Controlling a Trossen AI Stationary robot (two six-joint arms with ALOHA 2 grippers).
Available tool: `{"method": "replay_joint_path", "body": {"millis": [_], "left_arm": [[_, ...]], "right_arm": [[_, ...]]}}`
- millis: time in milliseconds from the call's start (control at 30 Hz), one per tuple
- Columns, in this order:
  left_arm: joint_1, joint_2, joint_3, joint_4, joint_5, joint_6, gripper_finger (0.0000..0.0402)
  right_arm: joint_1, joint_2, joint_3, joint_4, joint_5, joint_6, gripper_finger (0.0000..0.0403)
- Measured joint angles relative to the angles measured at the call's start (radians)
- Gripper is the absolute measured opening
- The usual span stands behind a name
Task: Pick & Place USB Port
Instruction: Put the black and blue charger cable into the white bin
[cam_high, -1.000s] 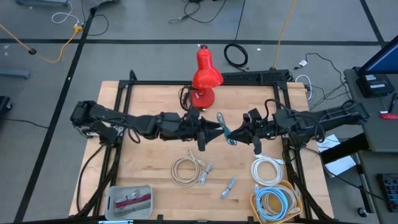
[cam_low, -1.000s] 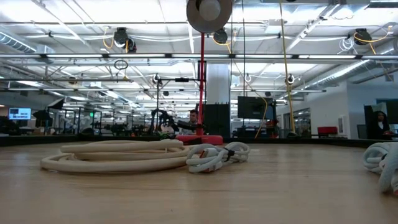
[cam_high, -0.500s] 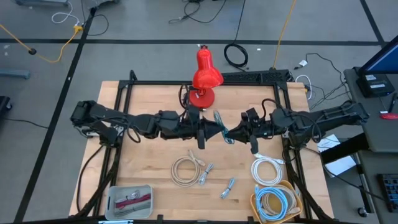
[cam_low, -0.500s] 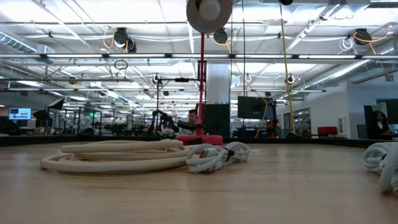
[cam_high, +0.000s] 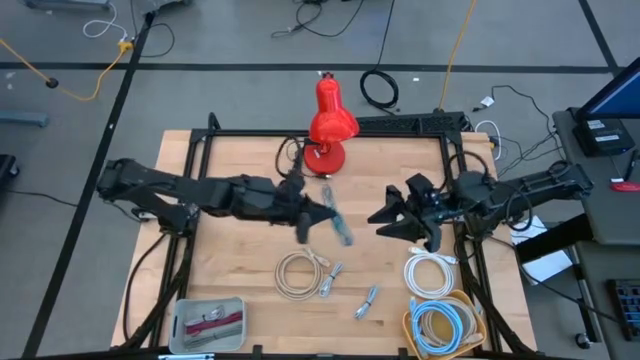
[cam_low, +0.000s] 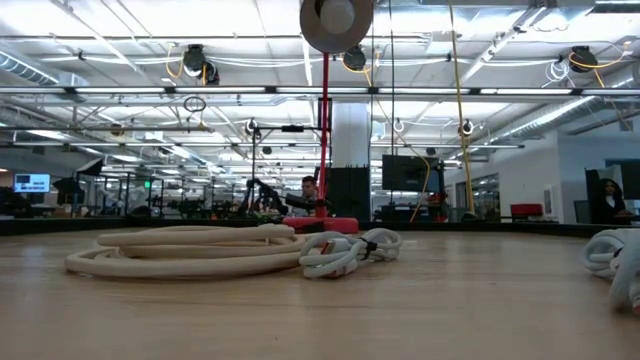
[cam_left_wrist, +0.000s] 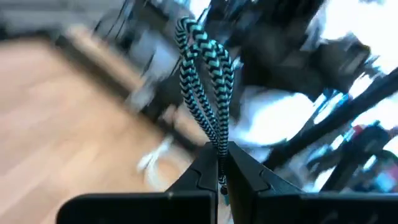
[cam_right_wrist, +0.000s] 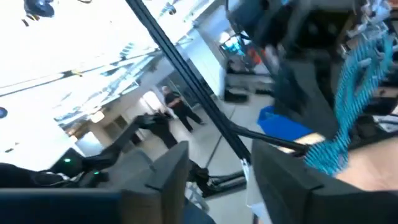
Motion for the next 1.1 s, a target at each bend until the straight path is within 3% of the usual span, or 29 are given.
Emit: {"method": "replay_joint_path", "body": {"millis": [100,233,367,467,667,833,967,1100], "left_arm": [[-0.007,-0.065,0.006,-0.172,0.094,-0.042,0.0008],[-0.064,-0.119,0.004,-0.625,0.305,-0.166,0.0008],[-0.207,-0.112,-0.002,-1.045,0.469,-0.276,0.0008],[-0.322,-0.094,0.000,-1.189,0.520,-0.331,0.0008],[-0.508,-0.059,0.000,-1.222,0.506,-0.451,0.0008],[-0.614,0.024,0.000,-1.203,0.585,-0.471,0.0008],[-0.656,0.115,0.000,-1.181,0.628,-0.401,0.0008],[-0.673,0.225,0.000,-1.185,0.665,-0.231,0.0008]], "right_arm": [[0.009,-0.001,0.000,-0.004,-0.011,-0.003,0.0207],[0.009,-0.015,-0.001,0.004,-0.015,-0.019,0.0233],[0.009,-0.017,-0.001,-0.004,-0.014,-0.033,0.0237],[0.007,-0.018,-0.001,-0.010,-0.013,-0.040,0.0232],[-0.021,-0.017,-0.001,-0.037,-0.012,-0.036,0.0227],[-0.042,-0.018,-0.001,-0.052,-0.014,-0.028,0.0227],[-0.059,-0.018,-0.001,-0.049,-0.014,-0.028,0.0223],[-0.077,-0.018,-0.001,-0.057,-0.014,-0.027,0.0222]]}}
